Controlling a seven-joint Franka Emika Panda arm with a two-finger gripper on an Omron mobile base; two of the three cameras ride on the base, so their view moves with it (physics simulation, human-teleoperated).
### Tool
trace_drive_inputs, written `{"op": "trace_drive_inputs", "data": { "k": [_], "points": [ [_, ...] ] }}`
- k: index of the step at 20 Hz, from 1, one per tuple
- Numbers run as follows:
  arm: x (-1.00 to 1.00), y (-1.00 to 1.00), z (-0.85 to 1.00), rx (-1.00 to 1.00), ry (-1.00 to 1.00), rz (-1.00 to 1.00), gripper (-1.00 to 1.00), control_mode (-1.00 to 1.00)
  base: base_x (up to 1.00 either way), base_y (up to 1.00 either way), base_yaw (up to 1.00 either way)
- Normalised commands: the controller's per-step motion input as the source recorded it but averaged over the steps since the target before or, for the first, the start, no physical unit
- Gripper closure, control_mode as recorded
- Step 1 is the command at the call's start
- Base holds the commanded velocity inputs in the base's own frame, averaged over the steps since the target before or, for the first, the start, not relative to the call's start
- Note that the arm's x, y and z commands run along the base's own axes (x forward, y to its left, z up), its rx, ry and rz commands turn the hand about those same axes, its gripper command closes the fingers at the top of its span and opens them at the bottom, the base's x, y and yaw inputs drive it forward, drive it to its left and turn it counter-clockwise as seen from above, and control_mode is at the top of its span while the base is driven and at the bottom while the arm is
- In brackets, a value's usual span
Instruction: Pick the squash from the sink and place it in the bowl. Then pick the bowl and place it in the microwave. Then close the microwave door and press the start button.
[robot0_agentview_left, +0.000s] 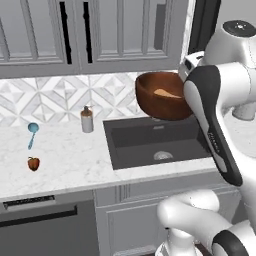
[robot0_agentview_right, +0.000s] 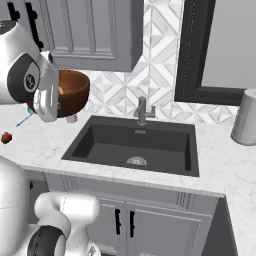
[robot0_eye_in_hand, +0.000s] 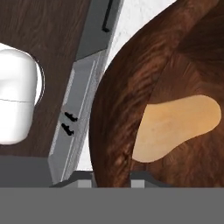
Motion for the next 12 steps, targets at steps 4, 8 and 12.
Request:
{"op": "trace_drive_inputs", "data": {
  "k": [4, 8, 12],
  "points": [
    [0.0, 0.0, 0.0, 0.0, 0.0, 0.0, 1.0, 1.0, -1.0, 0.08, -0.02],
    [0.0, 0.0, 0.0, 0.0, 0.0, 0.0, 1.0, 1.0, -0.83, 0.02, -0.46],
    [0.0, 0.0, 0.0, 0.0, 0.0, 0.0, 1.0, 1.0, -0.55, 0.11, -0.83]
  ]
}}
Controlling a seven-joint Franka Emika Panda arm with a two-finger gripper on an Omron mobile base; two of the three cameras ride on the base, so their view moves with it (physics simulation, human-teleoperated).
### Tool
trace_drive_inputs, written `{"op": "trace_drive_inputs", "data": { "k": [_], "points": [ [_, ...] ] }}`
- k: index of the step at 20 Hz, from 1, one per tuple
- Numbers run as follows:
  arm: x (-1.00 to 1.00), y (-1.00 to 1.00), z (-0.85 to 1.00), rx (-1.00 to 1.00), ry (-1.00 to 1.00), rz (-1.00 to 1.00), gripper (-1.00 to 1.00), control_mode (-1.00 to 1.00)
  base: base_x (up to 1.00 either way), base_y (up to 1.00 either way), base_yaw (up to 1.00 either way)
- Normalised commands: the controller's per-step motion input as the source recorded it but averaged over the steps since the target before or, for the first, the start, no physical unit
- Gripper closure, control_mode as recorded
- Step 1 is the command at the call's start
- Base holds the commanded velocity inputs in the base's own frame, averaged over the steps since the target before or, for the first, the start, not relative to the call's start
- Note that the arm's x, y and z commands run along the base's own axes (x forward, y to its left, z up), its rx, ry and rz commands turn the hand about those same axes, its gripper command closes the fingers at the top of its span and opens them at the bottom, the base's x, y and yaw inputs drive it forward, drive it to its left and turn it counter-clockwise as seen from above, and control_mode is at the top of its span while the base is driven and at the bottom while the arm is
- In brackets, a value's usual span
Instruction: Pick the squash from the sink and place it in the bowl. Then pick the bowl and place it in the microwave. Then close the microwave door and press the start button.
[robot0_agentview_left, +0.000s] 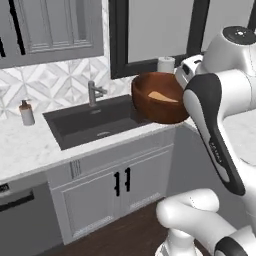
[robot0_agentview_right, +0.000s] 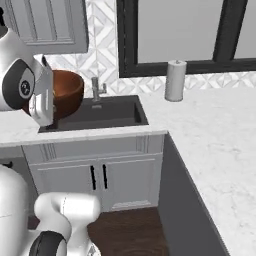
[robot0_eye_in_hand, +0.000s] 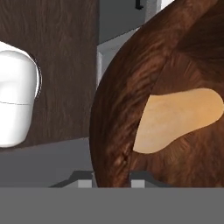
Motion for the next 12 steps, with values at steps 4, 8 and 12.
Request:
{"op": "trace_drive_inputs", "data": {
  "k": [4, 8, 12],
  "points": [
    [0.0, 0.0, 0.0, 0.0, 0.0, 0.0, 1.0, 1.0, -0.45, 0.16, -0.9],
    [0.0, 0.0, 0.0, 0.0, 0.0, 0.0, 1.0, 1.0, -0.37, 0.21, -0.86],
    [0.0, 0.0, 0.0, 0.0, 0.0, 0.0, 1.0, 1.0, -0.36, 0.28, -0.84]
  ]
}}
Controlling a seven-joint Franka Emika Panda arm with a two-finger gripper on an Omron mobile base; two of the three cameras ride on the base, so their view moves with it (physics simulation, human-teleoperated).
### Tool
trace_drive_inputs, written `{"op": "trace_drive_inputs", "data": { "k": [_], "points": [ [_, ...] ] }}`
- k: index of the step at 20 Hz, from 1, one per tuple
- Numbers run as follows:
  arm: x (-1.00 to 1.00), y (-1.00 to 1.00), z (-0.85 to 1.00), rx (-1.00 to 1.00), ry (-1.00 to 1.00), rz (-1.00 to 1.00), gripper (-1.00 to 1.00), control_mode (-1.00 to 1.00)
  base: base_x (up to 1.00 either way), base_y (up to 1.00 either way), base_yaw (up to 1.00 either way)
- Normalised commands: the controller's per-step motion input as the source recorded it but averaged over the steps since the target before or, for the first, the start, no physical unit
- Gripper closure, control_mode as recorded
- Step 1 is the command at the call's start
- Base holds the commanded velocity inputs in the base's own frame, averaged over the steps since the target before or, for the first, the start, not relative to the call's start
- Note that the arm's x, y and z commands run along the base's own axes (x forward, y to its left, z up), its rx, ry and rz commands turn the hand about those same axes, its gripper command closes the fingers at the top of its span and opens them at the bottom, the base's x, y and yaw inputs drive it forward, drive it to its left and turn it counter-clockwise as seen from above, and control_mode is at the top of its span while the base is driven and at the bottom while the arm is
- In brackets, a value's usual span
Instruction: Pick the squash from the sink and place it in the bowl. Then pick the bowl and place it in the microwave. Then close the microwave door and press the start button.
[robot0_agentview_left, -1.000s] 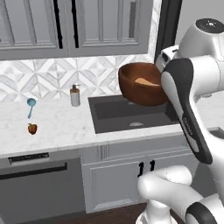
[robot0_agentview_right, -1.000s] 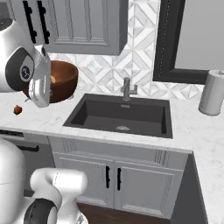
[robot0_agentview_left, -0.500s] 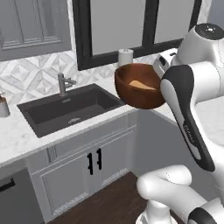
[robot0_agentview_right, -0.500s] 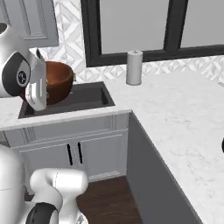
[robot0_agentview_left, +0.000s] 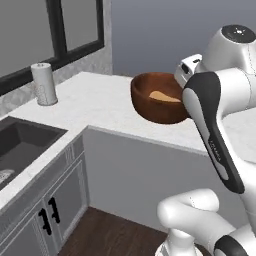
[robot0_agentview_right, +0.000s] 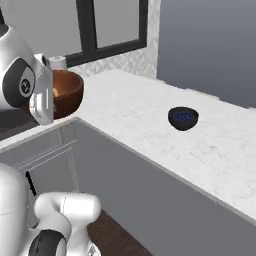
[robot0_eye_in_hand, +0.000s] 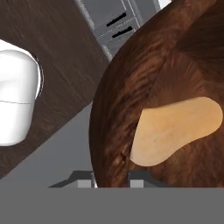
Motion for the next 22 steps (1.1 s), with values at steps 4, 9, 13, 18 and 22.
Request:
{"op": "trace_drive_inputs", "data": {
  "k": [4, 9, 13, 18, 22],
  "points": [
    [0.0, 0.0, 0.0, 0.0, 0.0, 0.0, 1.0, 1.0, -0.26, 0.31, -0.88],
    [0.0, 0.0, 0.0, 0.0, 0.0, 0.0, 1.0, 1.0, -0.21, 0.1, -0.92],
    [0.0, 0.0, 0.0, 0.0, 0.0, 0.0, 1.0, 1.0, -0.05, 0.0, -0.92],
    [0.0, 0.0, 0.0, 0.0, 0.0, 0.0, 1.0, 1.0, 0.0, 0.0, -0.9],
    [0.0, 0.0, 0.0, 0.0, 0.0, 0.0, 1.0, 1.0, 0.0, -0.06, -0.86]
  ]
}}
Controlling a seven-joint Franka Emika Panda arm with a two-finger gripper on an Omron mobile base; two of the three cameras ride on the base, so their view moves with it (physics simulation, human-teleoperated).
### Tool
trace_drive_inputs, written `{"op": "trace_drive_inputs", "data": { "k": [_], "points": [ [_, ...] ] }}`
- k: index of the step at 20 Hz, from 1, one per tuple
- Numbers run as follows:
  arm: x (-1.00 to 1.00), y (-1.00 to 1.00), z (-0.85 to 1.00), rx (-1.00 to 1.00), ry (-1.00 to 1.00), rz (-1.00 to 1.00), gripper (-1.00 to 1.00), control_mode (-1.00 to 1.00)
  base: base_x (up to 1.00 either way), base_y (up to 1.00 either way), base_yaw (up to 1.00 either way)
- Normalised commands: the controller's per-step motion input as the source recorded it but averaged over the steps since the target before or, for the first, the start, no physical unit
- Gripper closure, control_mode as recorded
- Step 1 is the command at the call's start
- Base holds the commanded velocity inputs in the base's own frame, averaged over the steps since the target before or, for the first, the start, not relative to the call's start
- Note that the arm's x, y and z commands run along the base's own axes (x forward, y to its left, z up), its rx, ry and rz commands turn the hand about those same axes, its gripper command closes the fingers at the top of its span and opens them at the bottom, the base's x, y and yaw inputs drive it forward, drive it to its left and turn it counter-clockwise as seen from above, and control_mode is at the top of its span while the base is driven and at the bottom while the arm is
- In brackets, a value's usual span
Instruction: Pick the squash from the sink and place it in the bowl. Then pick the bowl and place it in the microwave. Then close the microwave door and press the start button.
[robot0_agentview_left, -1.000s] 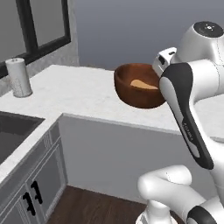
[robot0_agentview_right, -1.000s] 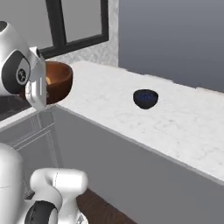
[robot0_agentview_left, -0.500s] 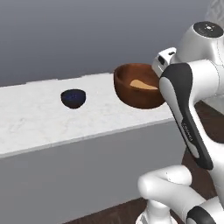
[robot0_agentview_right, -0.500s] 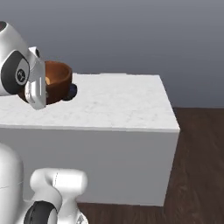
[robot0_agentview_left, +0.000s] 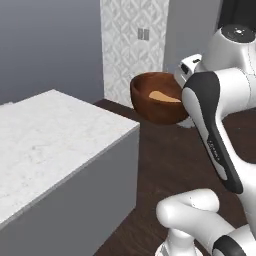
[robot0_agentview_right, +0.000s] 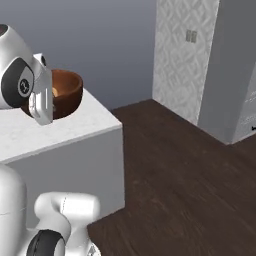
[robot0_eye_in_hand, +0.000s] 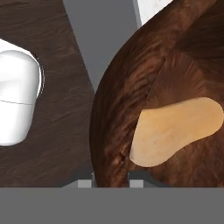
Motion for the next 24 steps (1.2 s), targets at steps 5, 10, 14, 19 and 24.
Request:
{"op": "trace_drive_inputs", "data": {
  "k": [5, 10, 14, 19, 24],
  "points": [
    [0.0, 0.0, 0.0, 0.0, 0.0, 0.0, 1.0, 1.0, 0.03, -0.29, -0.81],
    [0.0, 0.0, 0.0, 0.0, 0.0, 0.0, 1.0, 1.0, 0.26, -0.57, -0.68],
    [0.0, 0.0, 0.0, 0.0, 0.0, 0.0, 1.0, 1.0, 0.4, -0.56, -0.61],
    [0.0, 0.0, 0.0, 0.0, 0.0, 0.0, 1.0, 1.0, 0.59, -0.57, -0.55],
    [0.0, 0.0, 0.0, 0.0, 0.0, 0.0, 1.0, 1.0, 0.84, -0.52, -0.47]
  ]
}}
